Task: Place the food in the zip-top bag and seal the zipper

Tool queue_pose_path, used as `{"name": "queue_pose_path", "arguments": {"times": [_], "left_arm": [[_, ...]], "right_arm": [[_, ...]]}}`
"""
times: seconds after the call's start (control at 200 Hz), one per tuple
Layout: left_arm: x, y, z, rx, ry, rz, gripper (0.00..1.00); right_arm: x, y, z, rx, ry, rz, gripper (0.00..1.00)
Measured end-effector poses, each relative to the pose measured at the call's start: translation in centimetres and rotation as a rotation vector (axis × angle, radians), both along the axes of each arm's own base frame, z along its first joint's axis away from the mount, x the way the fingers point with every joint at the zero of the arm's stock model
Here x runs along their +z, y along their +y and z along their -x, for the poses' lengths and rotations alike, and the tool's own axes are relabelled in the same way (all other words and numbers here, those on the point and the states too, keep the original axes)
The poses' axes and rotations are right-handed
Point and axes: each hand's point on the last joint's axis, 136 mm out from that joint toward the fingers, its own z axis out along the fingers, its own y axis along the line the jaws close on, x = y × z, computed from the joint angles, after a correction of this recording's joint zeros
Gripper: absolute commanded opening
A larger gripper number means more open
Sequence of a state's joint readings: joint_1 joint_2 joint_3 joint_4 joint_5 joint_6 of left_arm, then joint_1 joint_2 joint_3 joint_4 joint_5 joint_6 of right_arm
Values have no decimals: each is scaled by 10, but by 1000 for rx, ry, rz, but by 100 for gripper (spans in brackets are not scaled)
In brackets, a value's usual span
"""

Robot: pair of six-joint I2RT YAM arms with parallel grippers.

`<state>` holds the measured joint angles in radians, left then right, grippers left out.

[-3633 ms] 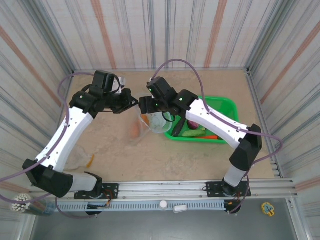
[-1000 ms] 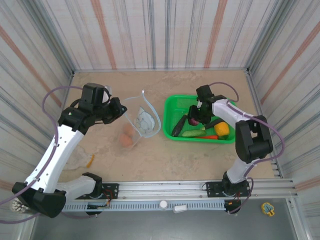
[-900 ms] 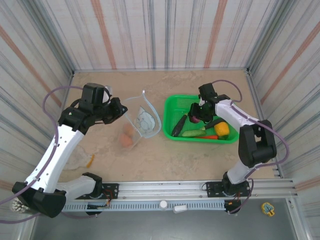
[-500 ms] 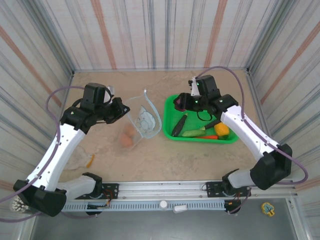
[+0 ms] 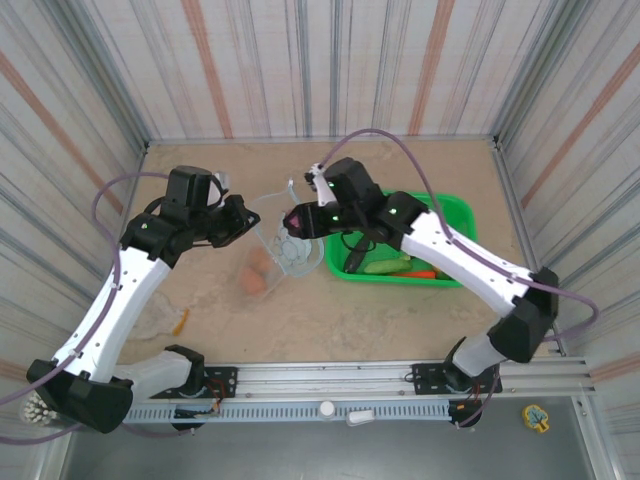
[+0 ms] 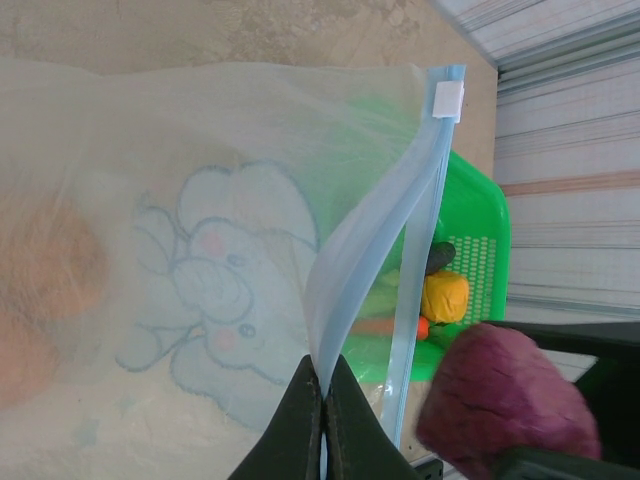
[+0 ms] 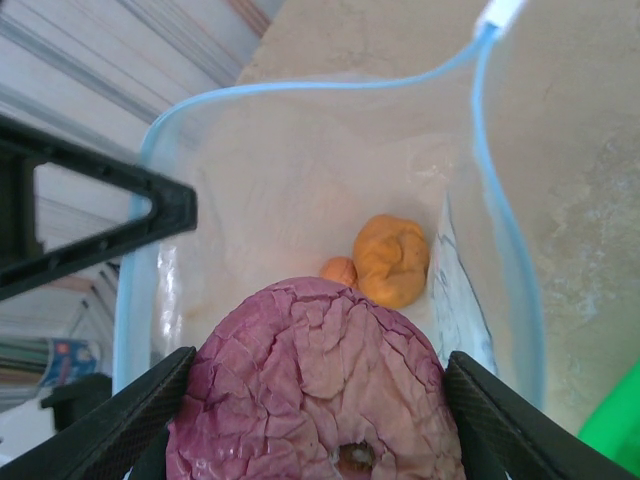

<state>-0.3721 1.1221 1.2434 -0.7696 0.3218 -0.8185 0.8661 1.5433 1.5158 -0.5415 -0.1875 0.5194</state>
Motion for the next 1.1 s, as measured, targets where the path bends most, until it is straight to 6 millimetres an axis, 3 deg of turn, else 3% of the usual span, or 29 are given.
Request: {"name": "queue_pose_path", "arguments": {"times": [0.145, 0.281, 0.411, 0.446, 0.536, 0.631, 0.967, 1.097], "left_arm": [[4, 0, -1, -1, -3, -1, 0], [9, 0, -3, -4, -12, -8, 0], [8, -1, -6, -6, -13, -18, 0], [7, 0, -7, -8, -14, -23, 0], [7, 1, -10, -6, -15, -34, 0], [5, 5, -13, 11, -13, -44, 0], [1, 8, -17, 18, -5, -55, 0], [1, 8, -17, 13, -10, -59, 0]], "right_arm": [[-30, 28, -9, 4, 20, 84, 51], [-60, 41, -23, -26, 44, 156, 51], [-75, 47, -39, -77, 45, 195, 52], [-76, 48, -43, -88, 41, 200, 57], [-77, 52, -52, -115, 32, 208, 83], [-77, 54, -59, -140, 31, 214, 88], [-87, 52, -49, -119, 54, 195, 74], [-74, 47, -42, -103, 51, 157, 65]]}}
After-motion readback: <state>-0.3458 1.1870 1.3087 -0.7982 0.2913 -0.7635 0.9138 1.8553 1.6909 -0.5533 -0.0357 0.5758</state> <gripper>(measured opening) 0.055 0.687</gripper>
